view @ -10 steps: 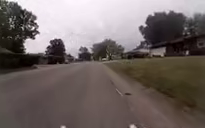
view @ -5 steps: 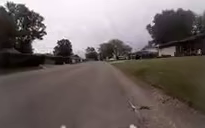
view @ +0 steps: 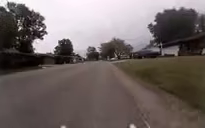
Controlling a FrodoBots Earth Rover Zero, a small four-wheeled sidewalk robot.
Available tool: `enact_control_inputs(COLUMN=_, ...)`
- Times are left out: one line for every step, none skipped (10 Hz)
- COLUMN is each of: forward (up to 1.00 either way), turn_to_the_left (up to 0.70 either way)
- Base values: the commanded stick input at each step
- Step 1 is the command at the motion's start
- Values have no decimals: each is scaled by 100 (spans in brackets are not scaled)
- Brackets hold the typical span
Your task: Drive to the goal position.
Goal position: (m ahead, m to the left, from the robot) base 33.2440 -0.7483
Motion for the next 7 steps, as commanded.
enact_control_inputs(forward=100, turn_to_the_left=0)
enact_control_inputs(forward=100, turn_to_the_left=0)
enact_control_inputs(forward=100, turn_to_the_left=0)
enact_control_inputs(forward=100, turn_to_the_left=0)
enact_control_inputs(forward=100, turn_to_the_left=0)
enact_control_inputs(forward=100, turn_to_the_left=0)
enact_control_inputs(forward=100, turn_to_the_left=0)
